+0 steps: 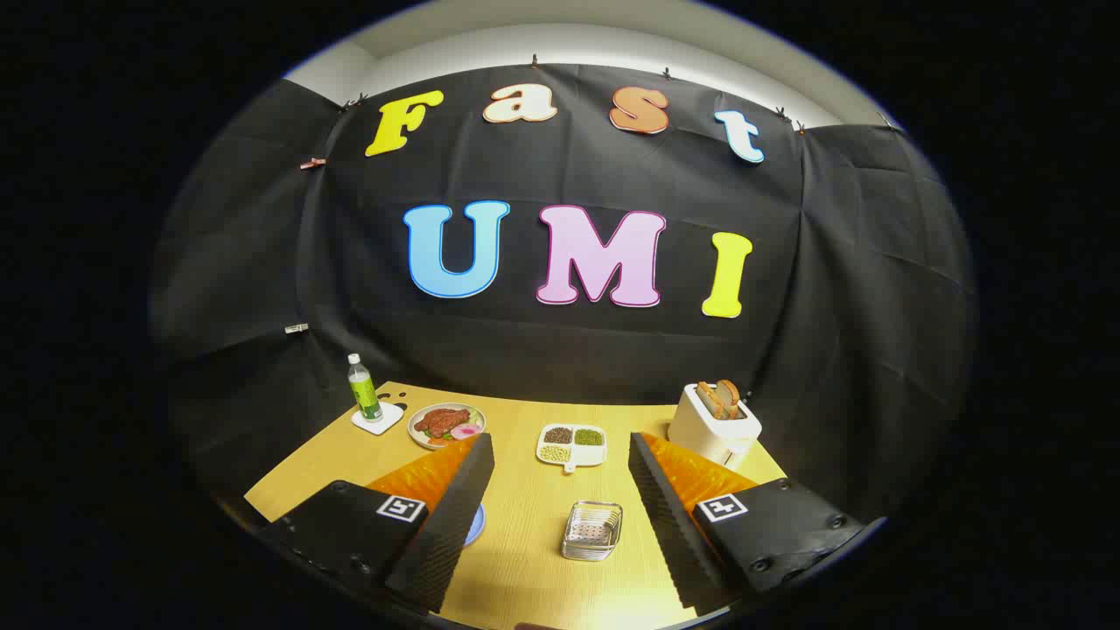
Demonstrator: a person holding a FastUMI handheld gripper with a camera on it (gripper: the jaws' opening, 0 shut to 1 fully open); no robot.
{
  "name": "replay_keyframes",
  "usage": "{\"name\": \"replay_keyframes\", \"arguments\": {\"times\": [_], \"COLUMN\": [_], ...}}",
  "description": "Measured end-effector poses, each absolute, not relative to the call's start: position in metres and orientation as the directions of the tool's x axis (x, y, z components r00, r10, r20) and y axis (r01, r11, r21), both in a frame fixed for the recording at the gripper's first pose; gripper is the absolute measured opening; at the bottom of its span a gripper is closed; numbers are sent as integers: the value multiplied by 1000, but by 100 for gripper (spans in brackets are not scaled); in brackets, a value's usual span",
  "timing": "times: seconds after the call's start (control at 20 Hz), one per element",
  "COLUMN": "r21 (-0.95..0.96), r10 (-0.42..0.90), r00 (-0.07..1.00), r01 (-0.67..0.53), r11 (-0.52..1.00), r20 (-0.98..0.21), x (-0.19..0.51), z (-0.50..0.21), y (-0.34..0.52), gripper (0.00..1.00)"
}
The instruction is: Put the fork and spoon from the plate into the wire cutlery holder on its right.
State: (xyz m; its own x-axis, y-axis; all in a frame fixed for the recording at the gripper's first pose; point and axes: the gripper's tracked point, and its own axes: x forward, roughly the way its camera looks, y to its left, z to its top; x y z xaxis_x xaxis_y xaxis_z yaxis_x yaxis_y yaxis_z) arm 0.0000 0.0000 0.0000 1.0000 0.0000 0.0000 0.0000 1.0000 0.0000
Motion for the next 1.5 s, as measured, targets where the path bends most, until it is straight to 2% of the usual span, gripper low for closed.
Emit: {"name": "replay_keyframes", "arguments": {"times": [0.85, 1.3, 1.5], "r21": [-43, -74, -48], "r10": [14, 91, 195], "r00": [999, 968, 914], "r01": [-16, -111, -226], "r11": [999, 991, 973], "r20": [-44, -233, -356], "x": [15, 55, 72], "z": [-14, -80, -124], "y": [16, 66, 110], "gripper": [97, 97, 97]}}
